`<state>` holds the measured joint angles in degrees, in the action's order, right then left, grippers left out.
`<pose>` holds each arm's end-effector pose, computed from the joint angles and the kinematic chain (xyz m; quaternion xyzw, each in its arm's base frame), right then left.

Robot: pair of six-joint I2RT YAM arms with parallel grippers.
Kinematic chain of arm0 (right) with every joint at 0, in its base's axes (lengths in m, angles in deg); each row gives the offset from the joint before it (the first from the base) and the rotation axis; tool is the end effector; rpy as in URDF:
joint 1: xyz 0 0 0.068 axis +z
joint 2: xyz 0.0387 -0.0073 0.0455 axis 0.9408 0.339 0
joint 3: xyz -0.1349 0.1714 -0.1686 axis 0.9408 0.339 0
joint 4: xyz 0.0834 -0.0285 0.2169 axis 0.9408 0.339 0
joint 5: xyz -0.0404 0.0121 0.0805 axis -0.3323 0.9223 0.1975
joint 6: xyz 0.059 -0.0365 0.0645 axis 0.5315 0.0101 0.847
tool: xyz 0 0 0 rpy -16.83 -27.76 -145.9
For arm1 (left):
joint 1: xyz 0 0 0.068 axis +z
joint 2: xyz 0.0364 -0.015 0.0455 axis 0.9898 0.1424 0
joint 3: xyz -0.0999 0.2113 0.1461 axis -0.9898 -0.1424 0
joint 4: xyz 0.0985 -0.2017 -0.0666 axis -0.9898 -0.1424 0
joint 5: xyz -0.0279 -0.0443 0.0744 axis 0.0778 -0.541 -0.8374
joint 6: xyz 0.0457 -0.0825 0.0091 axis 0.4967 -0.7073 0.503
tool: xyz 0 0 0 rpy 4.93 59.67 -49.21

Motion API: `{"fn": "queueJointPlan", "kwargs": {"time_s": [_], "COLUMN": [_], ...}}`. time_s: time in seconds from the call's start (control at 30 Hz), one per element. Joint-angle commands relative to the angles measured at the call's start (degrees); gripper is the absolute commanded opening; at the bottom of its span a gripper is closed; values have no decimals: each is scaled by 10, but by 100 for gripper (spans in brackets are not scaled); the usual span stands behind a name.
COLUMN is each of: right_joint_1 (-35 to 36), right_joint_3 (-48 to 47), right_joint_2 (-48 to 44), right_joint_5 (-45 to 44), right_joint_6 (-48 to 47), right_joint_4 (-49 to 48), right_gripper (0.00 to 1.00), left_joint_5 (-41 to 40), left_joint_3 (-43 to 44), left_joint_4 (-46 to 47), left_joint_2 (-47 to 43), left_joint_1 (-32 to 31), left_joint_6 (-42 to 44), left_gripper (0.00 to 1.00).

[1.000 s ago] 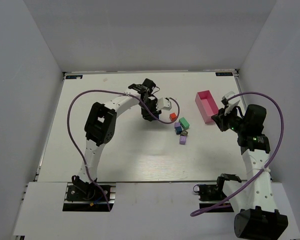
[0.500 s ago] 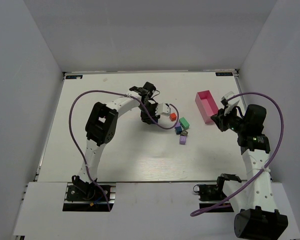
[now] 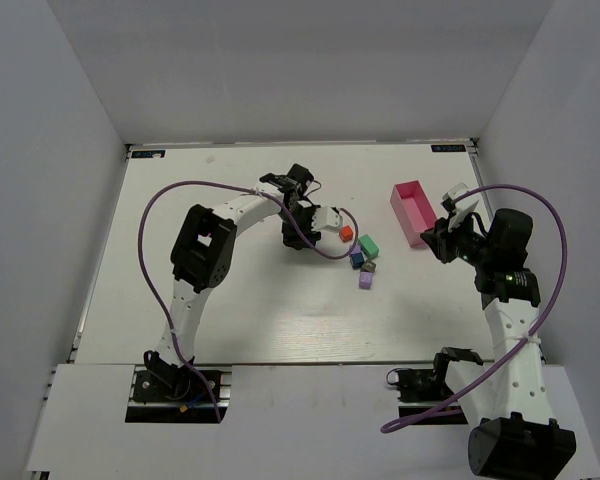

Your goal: Build the wood block tower

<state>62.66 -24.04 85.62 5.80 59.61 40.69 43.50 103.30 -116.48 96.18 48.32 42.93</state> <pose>0.1892 0.0259 0.3043 -0.2774 0.7651 0.1109 0.5705 0.3556 -0.2713 0.1304 0.7269 0.6531 -0.1447 0.1555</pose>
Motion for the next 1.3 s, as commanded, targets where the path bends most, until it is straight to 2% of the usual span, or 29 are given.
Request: {"fn": "queueJointPlan", "kwargs": {"time_s": [0.0,0.03,0.1,0.13,0.4,0.5,0.57,0.6,0.63,0.67,0.7,0.77,0.8,0.83,0.9,0.93,1.13,1.27], "right_joint_1": [-3,-2,-3,-3,-3,-3,-3,-3,-2,-1,0,1,4,7,19,22,73,130], "right_joint_3": [8,8,9,7,6,8,6,6,6,6,4,-6,-10,-15,-32,-36,-102,-117], "right_joint_2": [-6,-5,-5,-5,-7,-9,-10,-9,-9,-9,-4,0,13,19,35,39,107,158], "right_joint_5": [11,11,11,11,11,11,19,25,32,33,40,47,50,52,52,49,-5,-49], "right_joint_6": [-7,-7,-8,-9,-10,-20,-29,-48,-52,-61,-66,-76,-79,-90,-95,-92,-58,-39], "right_joint_4": [-15,-13,-15,-13,-8,-5,0,7,11,12,19,35,40,45,68,68,75,52], "right_gripper": [22,22,22,22,22,27,34,41,53,58,62,66,66,66,66,66,52,47], "left_joint_5": [-17,-17,-17,-17,6,25,17,17,17,-3,-43,-30,-70,-70,-122,-135,-169,-193], "left_joint_3": [-16,-16,-16,-16,-10,-18,-48,-61,-76,-106,-112,-134,-147,-160,-226,-274,-444,-501], "left_joint_4": [4,4,4,4,21,33,74,85,132,160,178,203,216,217,244,244,287,308], "left_joint_2": [-17,-23,-23,-23,-63,-112,-167,-189,-212,-236,-282,-323,-349,-400,-459,-513,-657,-721], "left_joint_1": [-2,-2,-2,-2,-2,4,4,4,4,-6,-6,-6,-6,-6,-6,-6,0,0], "left_joint_6": [-4,-4,-9,-14,-50,-94,-130,-161,-186,-224,-266,-365,-421,-495,-574,-659,-722,-734], "left_gripper": [63,74,78,100,100,100,100,100,100,100,100,100,100,100,100,100,100,100]}}
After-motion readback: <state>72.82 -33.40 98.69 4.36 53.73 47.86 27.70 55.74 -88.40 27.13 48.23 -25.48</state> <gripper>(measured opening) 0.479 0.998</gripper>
